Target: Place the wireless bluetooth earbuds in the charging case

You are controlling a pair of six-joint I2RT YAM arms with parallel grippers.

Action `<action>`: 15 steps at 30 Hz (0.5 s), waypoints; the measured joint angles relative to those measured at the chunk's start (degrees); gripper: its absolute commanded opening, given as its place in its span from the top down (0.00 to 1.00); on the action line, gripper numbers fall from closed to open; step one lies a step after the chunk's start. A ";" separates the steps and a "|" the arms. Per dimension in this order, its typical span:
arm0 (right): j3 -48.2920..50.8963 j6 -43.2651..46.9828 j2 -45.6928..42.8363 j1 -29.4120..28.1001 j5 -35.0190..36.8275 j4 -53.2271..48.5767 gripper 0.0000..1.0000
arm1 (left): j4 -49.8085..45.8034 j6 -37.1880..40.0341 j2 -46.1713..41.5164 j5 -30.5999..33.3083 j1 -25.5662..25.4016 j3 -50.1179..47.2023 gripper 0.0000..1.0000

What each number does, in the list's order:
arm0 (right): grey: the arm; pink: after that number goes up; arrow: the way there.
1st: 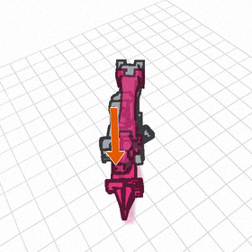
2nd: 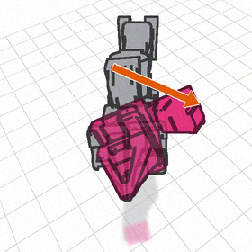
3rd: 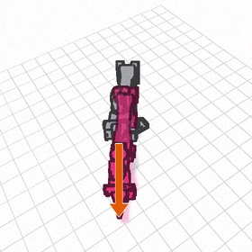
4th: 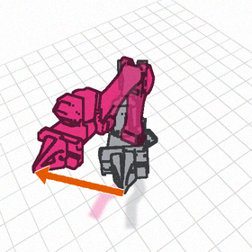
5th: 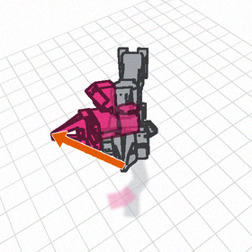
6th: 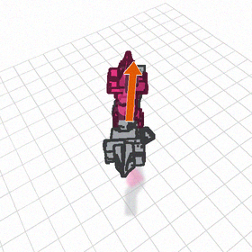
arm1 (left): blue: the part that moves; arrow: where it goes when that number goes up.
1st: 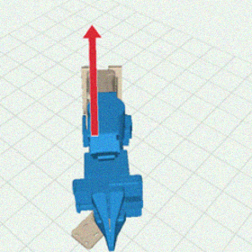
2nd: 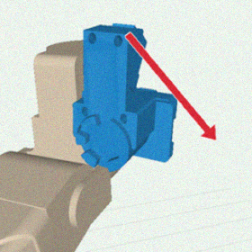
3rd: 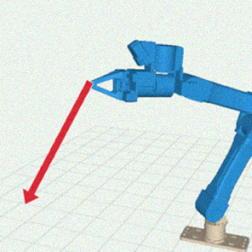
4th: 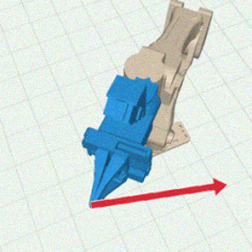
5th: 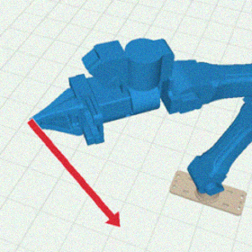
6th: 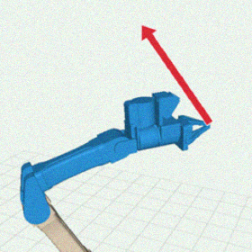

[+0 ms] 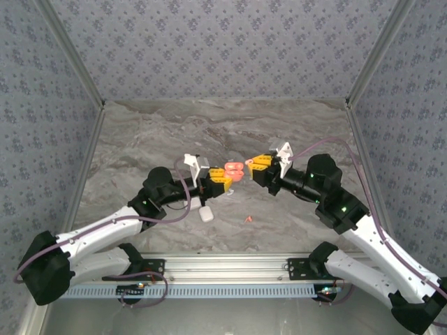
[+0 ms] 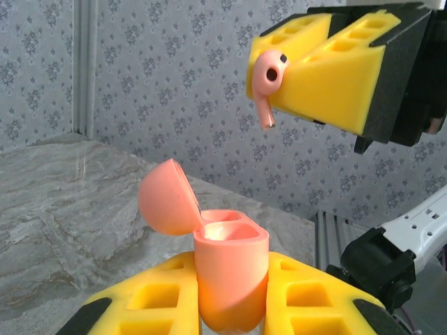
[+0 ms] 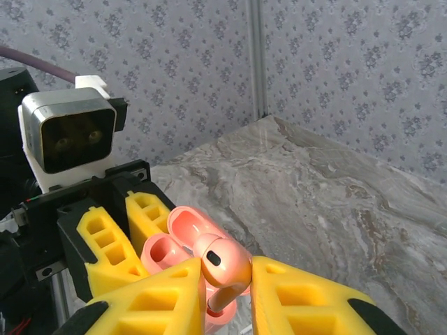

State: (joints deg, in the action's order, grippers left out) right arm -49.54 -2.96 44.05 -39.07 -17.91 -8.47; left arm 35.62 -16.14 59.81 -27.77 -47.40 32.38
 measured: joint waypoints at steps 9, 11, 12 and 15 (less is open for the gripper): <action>0.98 0.02 0.28 -0.24 -1.07 1.46 0.76 | 1.68 -1.73 0.00 -0.04 -0.02 0.48 1.00; 0.98 0.04 0.76 -0.24 -1.25 1.68 0.76 | 1.73 -1.97 0.00 -0.02 -0.04 0.48 1.00; 0.98 0.04 0.96 -0.24 -1.27 1.79 0.76 | 1.75 -2.01 0.00 -0.02 -0.04 0.48 1.00; 0.98 0.04 1.81 -0.33 -1.46 1.92 0.76 | 1.77 -2.05 0.00 -0.04 -0.28 0.48 1.00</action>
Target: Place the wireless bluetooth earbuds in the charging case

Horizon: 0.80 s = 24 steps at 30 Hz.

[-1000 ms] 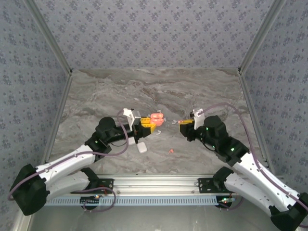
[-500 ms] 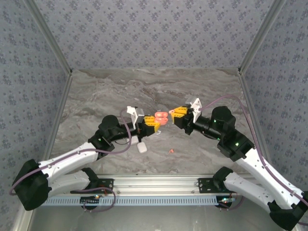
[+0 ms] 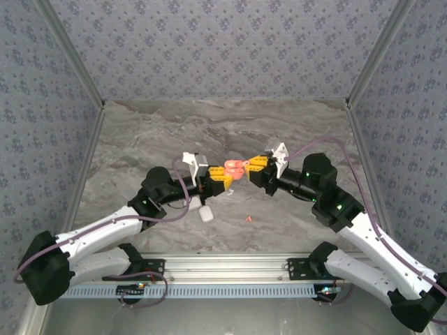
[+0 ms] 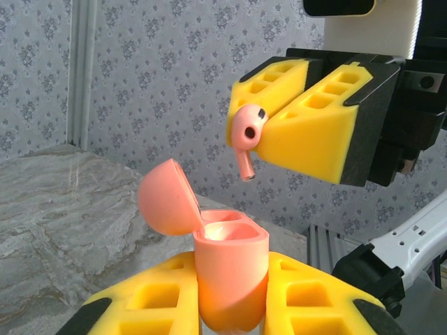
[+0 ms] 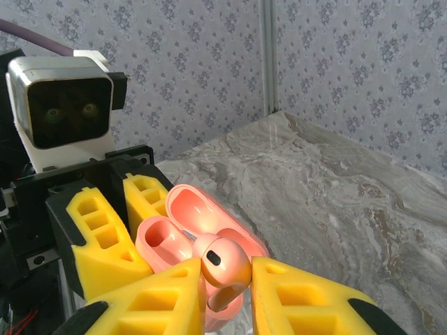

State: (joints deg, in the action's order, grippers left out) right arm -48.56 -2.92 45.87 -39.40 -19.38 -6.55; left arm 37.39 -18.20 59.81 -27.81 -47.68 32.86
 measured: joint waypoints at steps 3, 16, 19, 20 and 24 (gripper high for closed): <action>0.00 0.00 0.68 -0.02 -0.02 0.00 0.76 | 0.00 -0.13 0.00 0.00 -0.13 0.00 1.00; 0.15 0.00 1.44 -0.13 -0.92 -0.02 0.76 | 0.02 -0.15 0.00 0.00 -0.46 0.00 1.00; 0.44 0.00 1.44 -0.13 -1.16 -0.02 0.76 | 0.02 -0.13 -0.02 0.00 -0.48 0.02 1.00; 0.63 0.00 1.44 -0.13 -1.29 -0.04 0.76 | 0.02 -0.15 -0.02 0.00 -0.50 0.02 1.00; 1.18 -0.02 1.44 -0.13 -2.03 -0.09 0.76 | 0.11 -0.15 -0.02 0.00 -0.50 0.02 1.00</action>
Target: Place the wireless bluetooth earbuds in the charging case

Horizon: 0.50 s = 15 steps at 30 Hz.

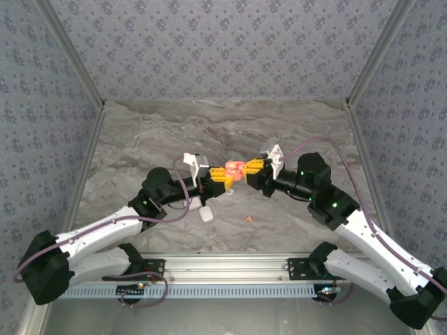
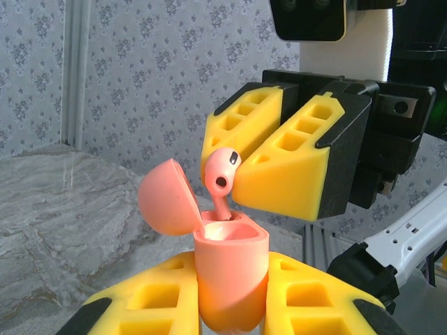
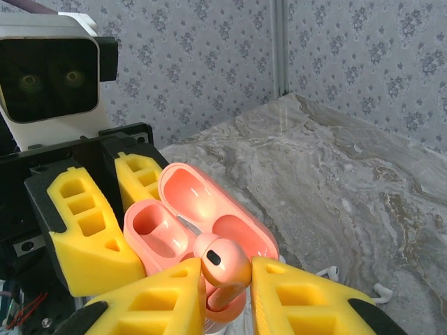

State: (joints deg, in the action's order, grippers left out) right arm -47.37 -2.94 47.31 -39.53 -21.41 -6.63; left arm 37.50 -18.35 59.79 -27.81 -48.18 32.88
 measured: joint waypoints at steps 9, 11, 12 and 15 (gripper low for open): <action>0.63 -0.26 -0.15 0.17 -1.60 0.39 0.75 | 0.04 0.02 0.00 -0.24 -0.17 0.00 1.00; 0.68 -0.44 -0.17 0.42 -2.10 0.48 0.74 | 0.07 0.02 0.00 -0.28 -0.22 0.00 1.00; 0.70 -0.48 -0.17 0.48 -2.32 0.48 0.74 | 0.07 0.02 0.00 -0.44 -0.20 0.00 1.00; 0.70 -0.68 -0.17 0.83 -3.43 0.50 0.71 | 0.07 0.02 0.00 -0.79 -0.22 0.00 1.00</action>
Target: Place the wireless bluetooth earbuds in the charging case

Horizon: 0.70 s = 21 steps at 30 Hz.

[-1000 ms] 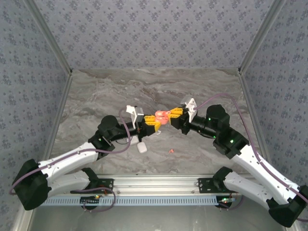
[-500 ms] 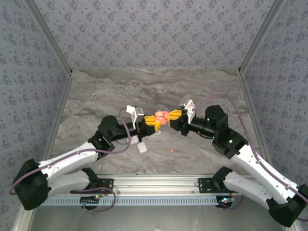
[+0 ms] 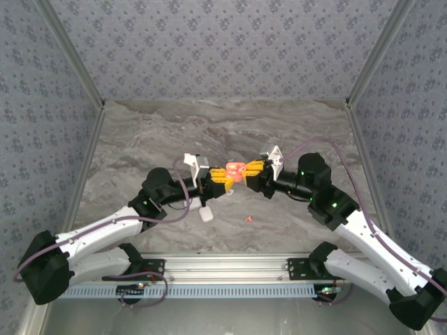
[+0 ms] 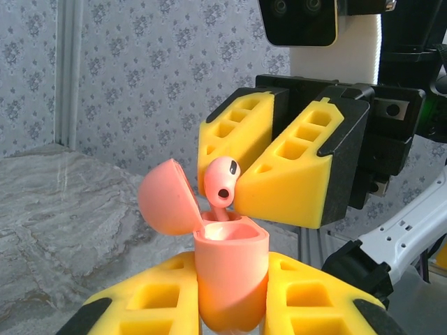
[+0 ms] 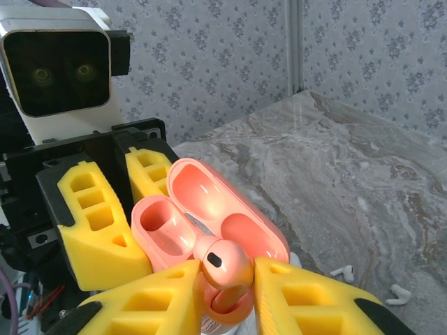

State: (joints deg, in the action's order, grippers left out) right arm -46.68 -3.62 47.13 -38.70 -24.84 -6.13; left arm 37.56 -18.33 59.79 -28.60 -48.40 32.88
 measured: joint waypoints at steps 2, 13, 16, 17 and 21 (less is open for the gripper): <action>0.00 -0.02 0.00 0.17 -0.61 0.00 0.70 | 0.00 0.00 0.00 -0.09 0.00 0.00 1.00; -1.92 -1.84 0.00 1.18 -2.73 -2.05 0.41 | 0.98 0.48 0.00 0.02 0.00 0.00 1.00; -4.28 -3.63 -0.28 1.38 -0.39 -3.34 0.38 | 1.09 1.86 -0.11 0.92 0.00 0.00 1.00; -5.46 -4.39 -0.55 1.51 0.63 -4.50 0.37 | 0.96 2.49 -0.22 1.27 0.00 0.00 1.00; -7.93 -8.15 -2.38 1.73 5.27 -7.93 0.39 | -0.98 5.35 -1.42 3.45 0.02 -0.02 1.00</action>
State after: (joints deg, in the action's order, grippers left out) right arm -54.61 -11.77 44.75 -36.97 -19.57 -14.06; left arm 36.58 -12.97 58.37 -25.15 -48.38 32.86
